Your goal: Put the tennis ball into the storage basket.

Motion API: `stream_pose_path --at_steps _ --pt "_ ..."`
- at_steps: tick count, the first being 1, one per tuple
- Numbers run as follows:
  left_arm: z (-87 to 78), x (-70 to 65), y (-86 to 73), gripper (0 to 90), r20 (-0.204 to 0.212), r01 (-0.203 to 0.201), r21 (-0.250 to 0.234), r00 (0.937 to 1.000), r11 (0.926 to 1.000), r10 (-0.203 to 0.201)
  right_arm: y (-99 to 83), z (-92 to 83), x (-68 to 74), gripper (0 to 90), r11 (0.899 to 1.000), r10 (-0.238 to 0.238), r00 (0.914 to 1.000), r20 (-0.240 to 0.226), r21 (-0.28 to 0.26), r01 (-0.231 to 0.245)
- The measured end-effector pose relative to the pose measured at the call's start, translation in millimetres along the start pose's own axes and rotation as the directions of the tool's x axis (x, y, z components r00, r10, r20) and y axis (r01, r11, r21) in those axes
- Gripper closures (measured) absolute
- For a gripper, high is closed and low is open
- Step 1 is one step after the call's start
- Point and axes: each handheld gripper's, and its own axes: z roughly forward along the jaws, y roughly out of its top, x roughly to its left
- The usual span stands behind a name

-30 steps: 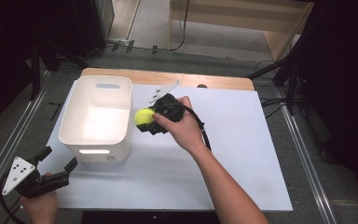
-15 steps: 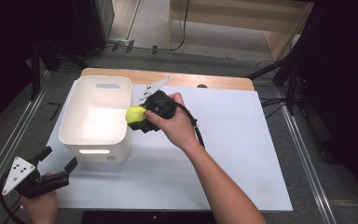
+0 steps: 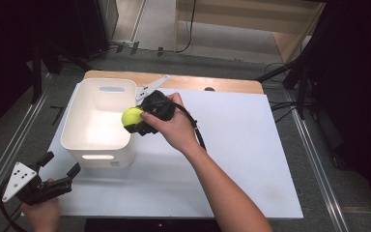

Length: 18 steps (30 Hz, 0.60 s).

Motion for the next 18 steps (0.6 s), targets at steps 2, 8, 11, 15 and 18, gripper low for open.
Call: stream_pose_path --at_steps 2,8,11,15,18 --pt "0.1 0.0 0.0 2.8 0.001 0.001 0.0 1.0 1.0 -0.001 2.3 1.7 1.3 24.1 1.0 0.002 1.0 -0.003 0.002 -0.002" --pt "0.0 0.0 0.0 2.9 0.001 0.002 -0.002 1.0 1.0 -0.002 9.4 6.6 4.1 24.1 1.0 -0.007 0.9999 -0.011 -0.003 0.007" --pt "0.0 -0.1 0.0 2.9 0.002 0.002 -0.003 1.0 1.0 -0.002 12.1 9.5 5.0 24.1 1.0 -0.018 0.9998 -0.013 -0.006 0.018" --pt "0.0 -0.1 0.0 2.9 0.002 0.002 -0.003 1.0 1.0 -0.002 14.7 13.3 6.7 24.1 1.0 -0.019 0.9996 -0.021 -0.001 0.019" --pt "0.0 0.0 0.0 2.8 0.002 0.001 -0.002 1.0 1.0 -0.001 15.8 16.5 7.8 24.1 1.0 -0.022 0.9994 -0.026 -0.001 0.022"
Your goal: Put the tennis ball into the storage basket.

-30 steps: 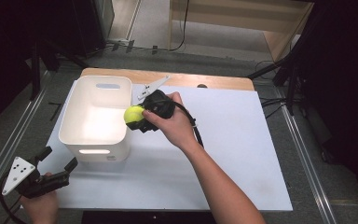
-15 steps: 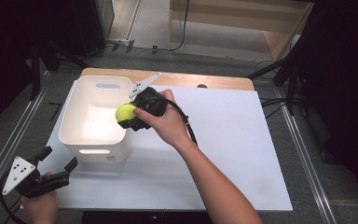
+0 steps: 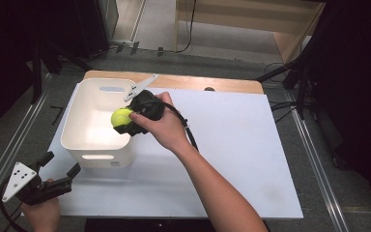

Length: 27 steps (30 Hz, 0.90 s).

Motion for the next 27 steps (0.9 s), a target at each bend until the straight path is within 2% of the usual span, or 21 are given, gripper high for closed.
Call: stream_pose_path --at_steps 9,12,15,22,27 --pt "0.2 0.0 0.0 2.8 0.001 0.002 -0.002 1.0 1.0 -0.002 0.3 11.2 2.6 24.1 1.0 -0.01 0.9999 -0.012 0.02 0.011" --pt "0.1 0.1 0.0 2.8 0.001 0.0 0.001 1.0 1.0 0.0 0.1 14.9 5.5 24.0 0.999 -0.027 0.9995 0.014 0.037 0.026" --pt "0.1 0.1 0.0 2.9 0.002 0.0 0.002 1.0 1.0 0.0 -0.6 17.8 6.5 23.8 0.999 -0.04 0.999 0.021 0.038 0.04" --pt "0.3 0.0 0.0 2.8 0.004 0.004 0.001 1.0 1.0 -0.004 -2.0 23.7 7.8 22.2 0.997 -0.066 0.9978 0.01 0.051 0.066" --pt "0.2 0.4 0.0 2.8 0.004 0.001 0.001 1.0 1.0 -0.001 -2.3 24.3 8.0 17.1 0.996 -0.075 0.9971 -0.011 0.049 0.076"
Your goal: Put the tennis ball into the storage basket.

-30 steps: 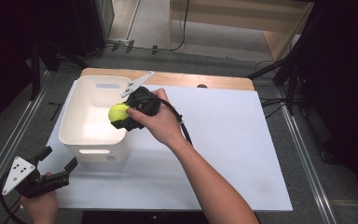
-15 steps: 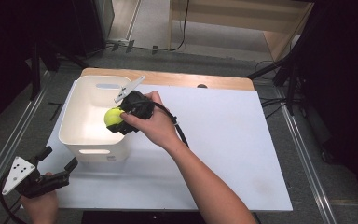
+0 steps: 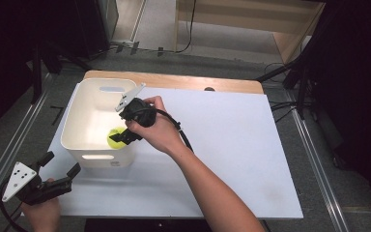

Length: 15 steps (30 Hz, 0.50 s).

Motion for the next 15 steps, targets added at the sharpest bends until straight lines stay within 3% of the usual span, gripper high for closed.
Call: stream_pose_path --at_steps 6,9,15 --pt "0.3 0.0 -0.1 2.9 0.001 0.001 0.0 1.0 1.0 -0.001 -3.1 -4.5 -0.1 9.0 1.0 0.007 0.9999 0.012 -0.012 -0.006" --pt "0.7 0.0 -0.2 2.9 0.002 0.001 -0.001 1.0 1.0 -0.001 -4.9 -7.9 0.1 0.0 1.0 0.011 0.9998 0.014 -0.026 -0.011" --pt "1.1 -0.4 -0.2 2.8 -0.002 -0.002 0.002 1.0 1.0 0.002 -12.2 -17.3 1.1 0.0 0.998 0.019 0.9989 0.044 -0.057 -0.017"
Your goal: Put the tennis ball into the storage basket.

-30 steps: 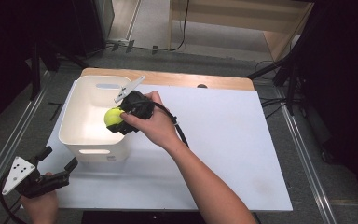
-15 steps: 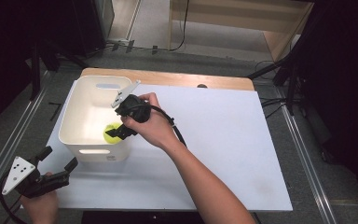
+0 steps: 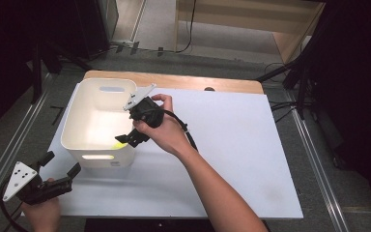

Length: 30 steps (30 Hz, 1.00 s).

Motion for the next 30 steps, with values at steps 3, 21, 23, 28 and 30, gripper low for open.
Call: stream_pose_path --at_steps 3,21,23,28,30 --pt "0.1 -0.2 0.0 2.9 -0.001 0.001 -0.001 1.0 1.0 -0.001 -4.8 -4.4 -0.8 0.0 1.0 0.003 1.0 0.006 -0.006 -0.003" --pt "1.4 -1.3 0.0 2.9 -0.003 -0.007 0.007 1.0 1.0 0.007 -42.4 -28.4 -6.1 0.0 0.998 0.06 0.9958 0.069 -0.017 -0.059" --pt "1.2 -1.2 0.1 2.9 -0.002 -0.008 0.007 1.0 0.9999 0.008 -46.5 -29.9 -6.3 0.0 0.998 0.069 0.9951 0.071 -0.02 -0.067" --pt "1.3 -1.2 0.0 2.8 -0.001 -0.008 0.007 1.0 0.9999 0.008 -56.0 -34.5 -7.1 0.0 0.996 0.093 0.9921 0.084 -0.025 -0.091" --pt "1.2 -1.2 0.1 2.8 -0.001 -0.009 0.01 1.0 0.9999 0.009 -59.7 -36.4 -7.7 0.0 0.995 0.097 0.9915 0.086 -0.028 -0.095"
